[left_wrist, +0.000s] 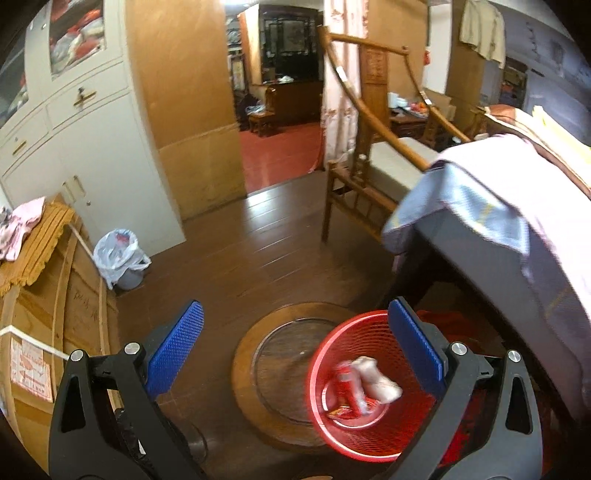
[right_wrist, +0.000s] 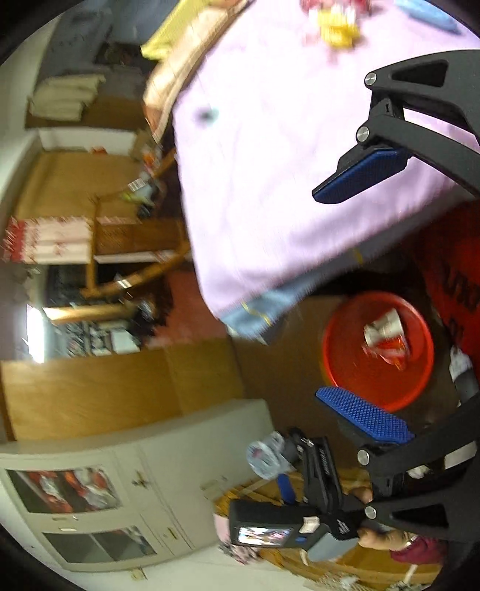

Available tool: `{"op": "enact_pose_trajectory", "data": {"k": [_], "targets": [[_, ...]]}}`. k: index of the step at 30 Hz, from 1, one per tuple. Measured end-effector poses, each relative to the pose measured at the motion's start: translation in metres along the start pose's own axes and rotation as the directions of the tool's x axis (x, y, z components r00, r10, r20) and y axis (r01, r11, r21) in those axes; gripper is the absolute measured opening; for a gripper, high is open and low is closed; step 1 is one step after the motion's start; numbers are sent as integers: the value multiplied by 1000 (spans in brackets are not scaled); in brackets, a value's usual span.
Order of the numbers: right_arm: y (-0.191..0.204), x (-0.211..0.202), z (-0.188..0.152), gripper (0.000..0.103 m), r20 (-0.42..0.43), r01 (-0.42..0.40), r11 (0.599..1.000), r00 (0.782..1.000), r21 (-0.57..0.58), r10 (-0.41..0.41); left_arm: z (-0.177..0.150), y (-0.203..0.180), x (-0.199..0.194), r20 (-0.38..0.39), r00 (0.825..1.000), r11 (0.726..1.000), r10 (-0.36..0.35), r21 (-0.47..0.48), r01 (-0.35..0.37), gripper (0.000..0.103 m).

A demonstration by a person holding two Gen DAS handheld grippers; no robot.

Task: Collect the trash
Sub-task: 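Carry both items over the red wastebasket and open both tools to drop them, then return the left tool to the table and grasp the yellow mesh ball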

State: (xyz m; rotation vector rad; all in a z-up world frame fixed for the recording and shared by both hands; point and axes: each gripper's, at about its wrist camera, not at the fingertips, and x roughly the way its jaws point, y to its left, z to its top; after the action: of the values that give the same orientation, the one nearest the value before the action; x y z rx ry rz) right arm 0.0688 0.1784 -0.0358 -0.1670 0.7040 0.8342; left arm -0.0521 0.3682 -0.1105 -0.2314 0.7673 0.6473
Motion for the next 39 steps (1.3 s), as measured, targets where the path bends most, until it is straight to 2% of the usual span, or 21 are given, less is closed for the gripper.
{"op": "enact_pose_trajectory", "data": {"k": [2,5,8,9,11,14,18,20,23,29,32,35,39], "targets": [[-16,-20,2,97,53,47,999,997,17,-48,1,-12,-9,13,1000,1000,-15,22,14,96],[-48,-58,-4,97,148,128,990,980,55,-135,2,-39,-29,37,997,996,-63,69,60,96],[-76,-95,-20,97,264,138,983,950,123,-167,2,-67,-46,49,991,987,-122,112,116,96],[-90,-109,-27,97,271,120,982,950,144,-156,1,-80,-52,50,988,981,-149,135,141,96],[-111,-124,-35,97,248,116,978,956,174,-158,-1,-105,-63,50,981,968,-188,180,177,96],[-144,-149,-59,97,222,209,951,940,227,-259,-6,-146,-77,46,969,940,-241,258,222,96],[-191,-174,-94,97,161,409,867,871,284,-464,-12,-202,-89,9,944,888,-329,344,306,96],[-213,-181,-109,97,117,474,823,840,314,-529,-10,-231,-92,-18,927,858,-374,374,353,96],[-244,-189,-134,97,76,503,782,822,368,-565,-6,-279,-93,-51,907,813,-419,423,399,96],[-286,-196,-162,97,40,507,726,807,464,-589,6,-363,-92,-99,870,730,-483,504,462,96],[-296,-195,-168,97,32,502,714,807,488,-589,8,-409,-82,-138,864,693,-484,543,474,96],[-305,-195,-175,97,23,491,705,813,512,-582,11,-444,-69,-187,856,670,-481,551,497,96],[-318,-194,-180,98,8,472,696,825,541,-566,16,-476,-53,-243,852,667,-463,537,516,96]]}}
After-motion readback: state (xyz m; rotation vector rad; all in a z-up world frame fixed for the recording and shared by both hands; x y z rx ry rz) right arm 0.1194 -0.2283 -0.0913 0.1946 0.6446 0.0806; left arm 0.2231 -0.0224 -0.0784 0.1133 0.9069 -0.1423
